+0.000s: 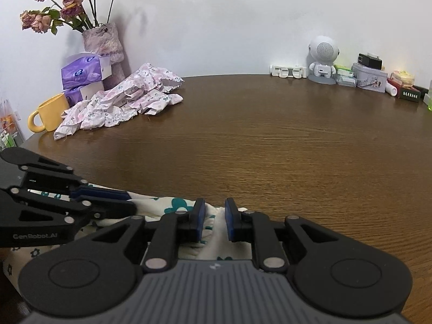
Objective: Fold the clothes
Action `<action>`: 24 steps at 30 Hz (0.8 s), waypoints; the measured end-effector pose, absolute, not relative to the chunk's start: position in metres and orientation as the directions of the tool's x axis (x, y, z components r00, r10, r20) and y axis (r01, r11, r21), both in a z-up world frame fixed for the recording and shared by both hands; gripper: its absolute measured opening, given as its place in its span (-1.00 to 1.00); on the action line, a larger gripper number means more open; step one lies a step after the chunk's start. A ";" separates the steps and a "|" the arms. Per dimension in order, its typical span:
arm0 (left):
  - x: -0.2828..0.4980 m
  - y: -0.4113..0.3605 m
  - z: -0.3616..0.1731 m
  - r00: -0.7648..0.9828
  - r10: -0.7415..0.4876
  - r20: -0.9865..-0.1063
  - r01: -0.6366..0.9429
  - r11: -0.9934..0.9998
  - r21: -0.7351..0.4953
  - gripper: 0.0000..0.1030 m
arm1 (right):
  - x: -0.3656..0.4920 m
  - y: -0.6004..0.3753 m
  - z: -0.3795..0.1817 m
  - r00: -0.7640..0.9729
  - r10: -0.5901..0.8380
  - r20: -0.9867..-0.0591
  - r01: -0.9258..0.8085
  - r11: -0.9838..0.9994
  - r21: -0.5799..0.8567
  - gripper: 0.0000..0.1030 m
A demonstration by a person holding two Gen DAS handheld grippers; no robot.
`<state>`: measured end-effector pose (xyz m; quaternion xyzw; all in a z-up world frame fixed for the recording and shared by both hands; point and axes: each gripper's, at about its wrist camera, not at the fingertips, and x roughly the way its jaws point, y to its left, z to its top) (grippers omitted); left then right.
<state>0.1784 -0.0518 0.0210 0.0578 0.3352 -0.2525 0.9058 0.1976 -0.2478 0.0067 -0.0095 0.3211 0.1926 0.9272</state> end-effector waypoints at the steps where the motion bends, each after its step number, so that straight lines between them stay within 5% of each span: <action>1: 0.179 -0.049 0.021 0.651 -0.415 -0.635 0.485 0.872 -0.072 -0.84 | 0.197 -0.247 0.006 0.723 0.348 -0.596 -0.364 0.926 0.100 -0.71; 10: 0.174 -0.019 0.036 0.729 -0.366 -0.578 0.350 0.926 -0.145 -0.80 | 0.192 -0.243 0.006 0.743 0.329 -0.583 -0.369 0.928 0.053 -0.71; 15: 0.184 -0.037 0.046 0.721 -0.453 -0.524 0.391 0.891 -0.232 -0.80 | 0.192 -0.243 0.006 0.746 0.329 -0.579 -0.370 0.928 0.051 -0.71; 24: 0.193 -0.058 0.022 0.666 -0.422 -0.616 0.366 0.903 -0.224 -0.82 | 0.192 -0.245 0.005 0.743 0.338 -0.578 -0.370 0.927 0.066 -0.70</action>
